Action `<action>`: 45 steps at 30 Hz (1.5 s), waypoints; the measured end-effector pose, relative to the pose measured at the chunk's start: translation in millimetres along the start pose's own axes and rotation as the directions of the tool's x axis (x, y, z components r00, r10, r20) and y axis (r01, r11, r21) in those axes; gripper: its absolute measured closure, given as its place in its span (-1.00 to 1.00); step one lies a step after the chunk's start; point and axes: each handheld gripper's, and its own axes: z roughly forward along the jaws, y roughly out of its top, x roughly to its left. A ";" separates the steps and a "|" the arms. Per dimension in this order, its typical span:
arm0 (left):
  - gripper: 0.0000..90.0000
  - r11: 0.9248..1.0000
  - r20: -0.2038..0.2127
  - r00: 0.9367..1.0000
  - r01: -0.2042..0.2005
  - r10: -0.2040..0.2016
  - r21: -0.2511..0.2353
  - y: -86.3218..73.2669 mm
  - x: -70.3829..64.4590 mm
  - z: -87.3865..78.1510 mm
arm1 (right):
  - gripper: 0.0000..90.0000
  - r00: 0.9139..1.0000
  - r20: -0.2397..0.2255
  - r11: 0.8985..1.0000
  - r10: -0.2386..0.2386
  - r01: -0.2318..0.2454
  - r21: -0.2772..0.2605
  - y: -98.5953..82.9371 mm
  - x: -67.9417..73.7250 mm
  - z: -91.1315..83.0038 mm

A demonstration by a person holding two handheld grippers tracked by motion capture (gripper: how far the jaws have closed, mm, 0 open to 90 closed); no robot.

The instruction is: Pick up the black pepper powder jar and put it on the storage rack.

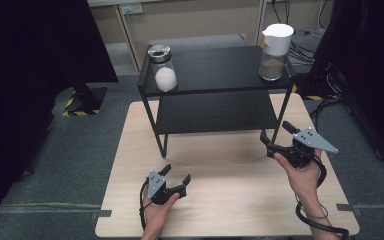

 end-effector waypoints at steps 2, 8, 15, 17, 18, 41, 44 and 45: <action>-0.70 1.000 0.000 1.000 -0.001 0.001 0.000 0.0 -0.1 0.0 | -0.72 1.000 0.000 1.000 0.003 -0.003 0.004 -2.2 -0.2 -0.1; -0.69 1.000 0.000 1.000 -0.001 0.001 0.000 -0.1 -0.1 0.0 | -0.72 1.000 0.002 1.000 0.012 -0.012 0.017 -8.9 -0.6 -0.8; -0.69 1.000 0.000 1.000 0.000 0.000 0.000 -0.1 -0.1 0.0 | -0.72 1.000 0.004 0.999 0.025 -0.025 0.038 -18.3 -1.5 -1.4; -0.70 1.000 0.000 1.000 0.000 0.000 0.000 0.0 -0.1 0.0 | -0.72 1.000 0.005 0.999 0.029 -0.029 0.045 -21.3 -1.7 -1.6; -0.70 1.000 0.000 1.000 -0.001 0.001 0.000 0.0 -0.1 0.0 | -0.72 0.999 0.005 0.998 0.031 -0.032 0.048 -22.9 -1.7 -1.6; -0.70 1.000 0.000 1.000 0.000 0.000 -0.001 -0.1 0.0 -0.1 | -0.72 0.997 0.013 0.991 0.072 -0.073 0.112 -53.2 -3.5 -3.5; -0.69 1.000 0.000 1.000 0.000 0.000 -0.001 -0.1 0.0 -0.1 | -0.72 0.997 0.014 0.990 0.075 -0.076 0.122 -57.1 -3.4 -3.9; -0.70 1.000 0.000 1.000 0.000 0.000 -0.001 -0.1 0.0 -0.1 | -0.72 0.997 0.014 0.990 0.075 -0.076 0.122 -57.1 -3.4 -3.9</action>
